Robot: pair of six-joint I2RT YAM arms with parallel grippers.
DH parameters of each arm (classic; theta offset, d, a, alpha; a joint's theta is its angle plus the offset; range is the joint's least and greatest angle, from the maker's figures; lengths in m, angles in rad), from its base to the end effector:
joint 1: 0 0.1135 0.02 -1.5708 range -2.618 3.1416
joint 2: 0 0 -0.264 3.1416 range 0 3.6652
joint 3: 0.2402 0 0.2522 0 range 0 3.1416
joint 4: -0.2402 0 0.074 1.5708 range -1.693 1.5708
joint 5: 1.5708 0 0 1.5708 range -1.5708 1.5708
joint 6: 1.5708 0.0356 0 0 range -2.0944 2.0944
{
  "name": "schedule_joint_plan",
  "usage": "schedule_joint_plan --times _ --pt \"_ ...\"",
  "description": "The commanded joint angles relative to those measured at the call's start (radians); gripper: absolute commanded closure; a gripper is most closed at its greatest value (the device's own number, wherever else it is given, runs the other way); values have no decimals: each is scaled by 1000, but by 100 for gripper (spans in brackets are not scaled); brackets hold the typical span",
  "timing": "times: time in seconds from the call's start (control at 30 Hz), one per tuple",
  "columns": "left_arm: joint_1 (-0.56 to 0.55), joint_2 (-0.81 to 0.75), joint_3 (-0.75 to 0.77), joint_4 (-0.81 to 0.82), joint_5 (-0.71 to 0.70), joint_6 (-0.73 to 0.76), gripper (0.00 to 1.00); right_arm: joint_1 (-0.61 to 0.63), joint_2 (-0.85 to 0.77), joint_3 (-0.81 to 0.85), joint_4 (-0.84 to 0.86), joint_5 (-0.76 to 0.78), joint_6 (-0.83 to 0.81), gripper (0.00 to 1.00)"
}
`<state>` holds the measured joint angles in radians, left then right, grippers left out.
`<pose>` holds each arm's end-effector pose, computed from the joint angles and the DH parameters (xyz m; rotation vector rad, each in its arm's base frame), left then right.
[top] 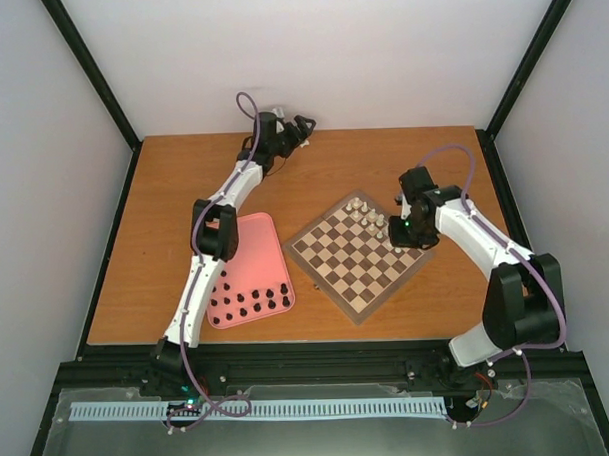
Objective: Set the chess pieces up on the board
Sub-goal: Place the chess piece on the chessboard.
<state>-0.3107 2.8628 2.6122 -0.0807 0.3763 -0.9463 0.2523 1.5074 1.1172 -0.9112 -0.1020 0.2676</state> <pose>0.5932 -0.2042 0.1487 -0.3760 2.0340 -1.1756 0.2719 0.0738 0.2338 0.0021 2.8976 0.2439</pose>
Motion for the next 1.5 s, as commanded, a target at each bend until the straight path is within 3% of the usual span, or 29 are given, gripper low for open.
schedule_joint_plan --times 0.0,0.83,1.47 --pt "-2 26 52 59 15 27 0 -37 -55 -27 -49 25 12 90" --pt "-16 97 63 176 73 -81 0 -56 -102 -95 -87 12 49 89" --pt "-21 -25 -7 -9 154 57 0 -58 -22 -103 -31 77 57 90"
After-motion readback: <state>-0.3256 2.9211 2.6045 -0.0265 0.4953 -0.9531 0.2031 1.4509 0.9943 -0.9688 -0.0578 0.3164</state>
